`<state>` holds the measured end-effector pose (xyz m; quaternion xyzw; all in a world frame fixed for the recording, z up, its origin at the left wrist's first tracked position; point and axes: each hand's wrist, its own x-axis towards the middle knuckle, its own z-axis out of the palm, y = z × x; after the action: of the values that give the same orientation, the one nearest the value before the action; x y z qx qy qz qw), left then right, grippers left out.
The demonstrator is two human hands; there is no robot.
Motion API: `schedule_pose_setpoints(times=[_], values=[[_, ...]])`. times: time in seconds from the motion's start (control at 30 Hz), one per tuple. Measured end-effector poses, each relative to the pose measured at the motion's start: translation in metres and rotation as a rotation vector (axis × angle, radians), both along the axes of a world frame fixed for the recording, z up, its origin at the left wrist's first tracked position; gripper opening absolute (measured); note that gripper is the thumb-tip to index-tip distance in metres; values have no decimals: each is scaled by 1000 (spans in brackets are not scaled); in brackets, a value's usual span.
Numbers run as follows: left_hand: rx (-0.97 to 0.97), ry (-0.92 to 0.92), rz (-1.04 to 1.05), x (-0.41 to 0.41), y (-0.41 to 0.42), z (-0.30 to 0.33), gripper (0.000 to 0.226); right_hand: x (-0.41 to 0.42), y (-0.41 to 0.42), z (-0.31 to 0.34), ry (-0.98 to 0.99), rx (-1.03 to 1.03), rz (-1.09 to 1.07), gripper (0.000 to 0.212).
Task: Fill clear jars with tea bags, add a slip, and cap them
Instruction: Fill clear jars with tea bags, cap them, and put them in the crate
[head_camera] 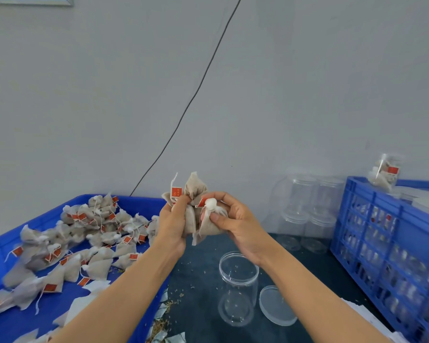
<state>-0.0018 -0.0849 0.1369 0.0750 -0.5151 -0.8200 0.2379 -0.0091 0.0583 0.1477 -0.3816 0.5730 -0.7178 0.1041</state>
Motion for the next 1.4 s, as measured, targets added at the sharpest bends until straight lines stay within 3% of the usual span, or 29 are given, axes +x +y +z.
schedule_pose_setpoints(times=[0.2,0.37,0.67,0.8,1.1,1.17,1.27,1.33,1.4], values=[[117,2,-18,-11,-3,-8,13,-3,-1,-8,-80,22,-42,21],[131,-4,-128,-17,-9,-16,12,-19,19,-30,-94,184,-359,11],[335,-20,-429,-6,-7,-42,23,-35,45,-56,173,513,-802,12],[384,-68,-509,-3,-4,-51,33,-36,47,-60,200,575,-822,13],[475,-126,-612,-1,2,-57,31,-29,54,-67,291,845,-752,16],[497,-125,-642,1,2,-57,33,-28,50,-65,283,771,-730,14],[528,-91,-732,4,4,-53,46,-23,40,-59,117,591,-470,21],[542,-72,-789,6,4,-53,54,-20,32,-60,172,651,-348,29],[551,-66,-819,7,2,-55,58,-19,26,-64,233,661,-327,19]])
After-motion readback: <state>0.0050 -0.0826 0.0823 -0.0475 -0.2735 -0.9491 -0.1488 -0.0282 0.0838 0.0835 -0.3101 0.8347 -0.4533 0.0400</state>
